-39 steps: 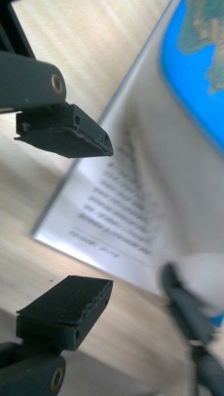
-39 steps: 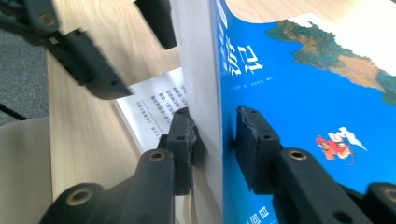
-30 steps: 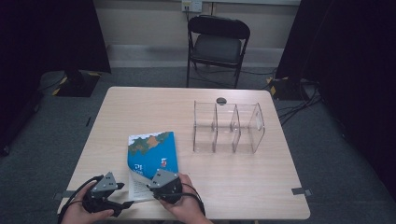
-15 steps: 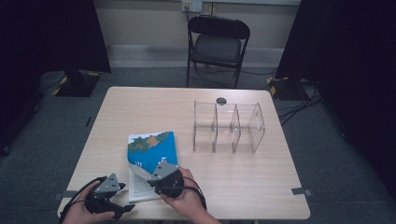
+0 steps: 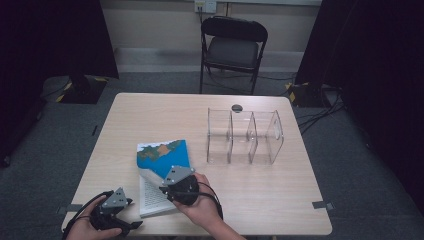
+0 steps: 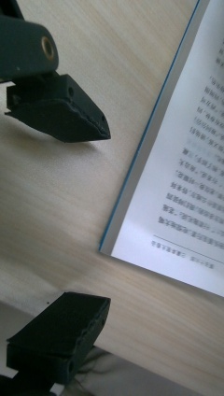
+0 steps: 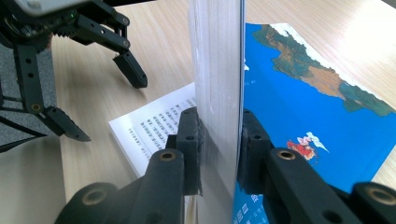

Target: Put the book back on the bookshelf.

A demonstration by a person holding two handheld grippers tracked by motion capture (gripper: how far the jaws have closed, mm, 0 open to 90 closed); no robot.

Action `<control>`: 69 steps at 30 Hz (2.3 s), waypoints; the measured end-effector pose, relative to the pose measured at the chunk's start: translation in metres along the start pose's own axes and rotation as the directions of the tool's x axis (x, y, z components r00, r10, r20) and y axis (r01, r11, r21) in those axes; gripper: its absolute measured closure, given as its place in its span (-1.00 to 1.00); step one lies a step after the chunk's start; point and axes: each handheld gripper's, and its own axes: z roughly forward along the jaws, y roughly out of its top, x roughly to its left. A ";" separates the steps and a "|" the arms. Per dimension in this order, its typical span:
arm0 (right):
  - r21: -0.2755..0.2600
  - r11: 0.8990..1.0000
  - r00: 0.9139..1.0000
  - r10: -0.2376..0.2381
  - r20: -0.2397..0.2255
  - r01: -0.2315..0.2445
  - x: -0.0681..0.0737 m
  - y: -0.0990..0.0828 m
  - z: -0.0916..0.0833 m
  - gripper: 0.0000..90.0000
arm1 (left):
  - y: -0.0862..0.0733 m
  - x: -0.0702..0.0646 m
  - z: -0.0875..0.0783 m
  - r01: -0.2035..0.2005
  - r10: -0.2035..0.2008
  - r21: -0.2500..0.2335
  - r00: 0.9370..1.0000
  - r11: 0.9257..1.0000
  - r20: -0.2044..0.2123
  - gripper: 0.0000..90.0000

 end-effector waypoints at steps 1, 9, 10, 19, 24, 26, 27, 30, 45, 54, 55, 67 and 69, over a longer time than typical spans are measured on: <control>0.004 1.000 1.000 -0.002 0.000 0.002 -0.001 0.001 0.000 0.65 | 0.000 0.000 0.001 0.001 -0.001 -0.007 1.000 1.000 -0.003 -0.65; 0.008 1.000 1.000 0.016 0.006 -0.016 -0.005 0.009 -0.005 0.66 | -0.001 -0.001 0.002 -0.015 0.014 -0.016 1.000 1.000 -0.018 -0.66; 0.004 1.000 1.000 0.014 0.005 -0.014 -0.006 0.010 -0.006 0.66 | -0.001 -0.001 0.003 -0.018 0.017 -0.018 1.000 1.000 -0.020 -0.66; 0.006 1.000 1.000 0.018 0.010 -0.019 -0.008 0.017 -0.008 0.66 | -0.002 -0.001 0.008 -0.004 0.002 -0.069 0.999 0.998 -0.033 -0.74; 0.009 1.000 1.000 0.029 0.009 -0.029 -0.010 0.019 -0.009 0.66 | -0.001 -0.001 0.013 0.000 -0.003 -0.090 0.999 0.996 -0.038 -0.85; 0.008 1.000 1.000 0.029 0.008 -0.029 -0.010 0.020 -0.009 0.66 | 0.000 0.000 0.014 -0.022 0.019 -0.075 0.999 0.997 -0.038 -0.92; 0.013 0.999 0.999 0.033 0.009 -0.033 -0.010 0.021 -0.010 0.66 | 0.000 0.000 0.014 -0.027 0.024 -0.077 0.999 0.997 -0.039 -0.94; 0.014 0.999 0.999 0.035 0.007 -0.035 -0.012 0.023 -0.010 0.66 | 0.000 -0.001 0.015 -0.032 0.029 -0.077 0.999 0.997 -0.037 -1.00; 0.039 0.998 0.998 0.057 0.008 -0.057 -0.019 0.036 -0.015 0.66 | 0.005 0.005 0.019 0.034 -0.042 -0.092 0.995 0.995 -0.089 -0.94; 0.047 0.998 0.999 0.047 0.008 -0.048 -0.020 0.040 -0.015 0.66 | 0.009 0.004 0.017 0.032 -0.041 -0.098 0.995 0.995 -0.087 -0.62; 0.041 0.998 0.999 0.047 0.007 -0.047 -0.021 0.041 -0.015 0.66 | 0.009 0.003 0.017 0.039 -0.048 -0.103 0.995 0.994 -0.087 -0.61; 0.051 0.998 0.999 0.042 0.015 -0.043 -0.021 0.039 -0.014 0.66 | 0.014 0.001 0.013 0.055 -0.060 -0.082 0.997 0.995 -0.055 -0.23; 0.052 0.998 0.999 0.038 0.015 -0.039 -0.020 0.038 -0.013 0.66 | 0.015 0.000 0.012 0.065 -0.070 -0.079 0.996 0.995 -0.053 -0.20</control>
